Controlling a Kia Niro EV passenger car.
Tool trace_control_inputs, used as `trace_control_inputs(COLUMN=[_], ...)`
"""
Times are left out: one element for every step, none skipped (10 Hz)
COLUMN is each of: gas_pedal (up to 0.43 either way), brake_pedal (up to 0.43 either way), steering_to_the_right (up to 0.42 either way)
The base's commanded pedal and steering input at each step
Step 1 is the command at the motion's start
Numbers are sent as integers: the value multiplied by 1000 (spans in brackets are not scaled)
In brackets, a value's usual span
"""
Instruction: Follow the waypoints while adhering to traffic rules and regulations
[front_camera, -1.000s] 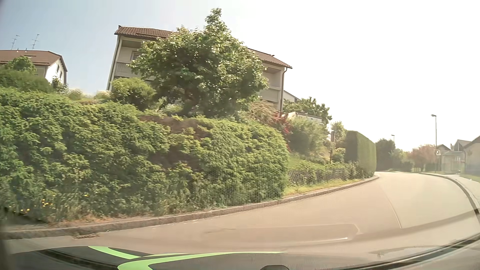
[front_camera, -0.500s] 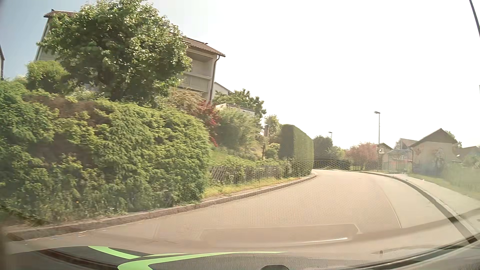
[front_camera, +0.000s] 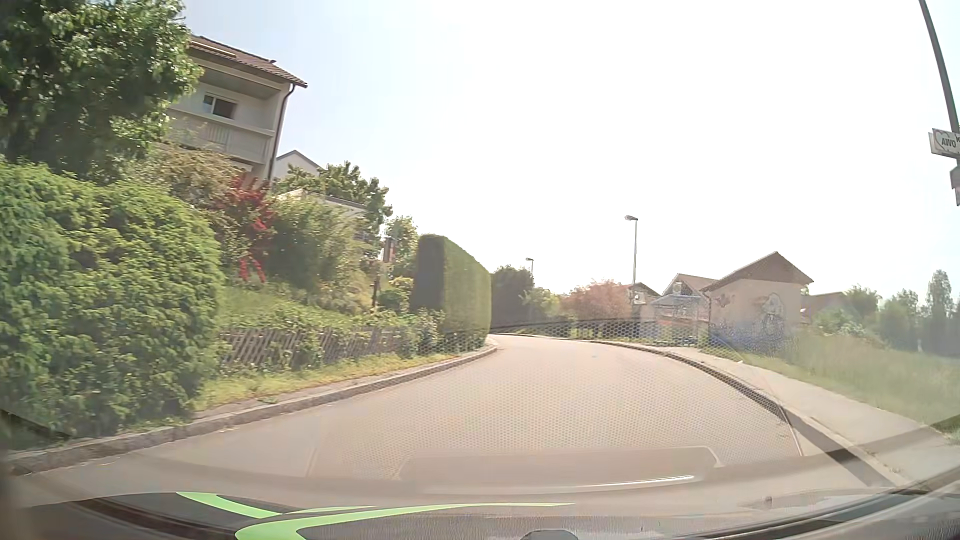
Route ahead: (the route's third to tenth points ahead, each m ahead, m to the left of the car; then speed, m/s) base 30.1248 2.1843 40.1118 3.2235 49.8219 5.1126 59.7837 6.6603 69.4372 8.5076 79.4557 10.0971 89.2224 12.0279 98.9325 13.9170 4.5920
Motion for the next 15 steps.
trace_control_inputs(gas_pedal=[358, 390, 398, 398, 409, 409, 421, 421, 429, 441, 441, 441, 441, 441, 441], brake_pedal=[0, 0, 0, 0, 0, 0, 0, 0, 0, 0, 0, 0, 0, 0, 0], steering_to_the_right=[344, 297, 255, 213, 165, 120, 82, 50, 28, 11, -1, -4, -4, -4, -4])
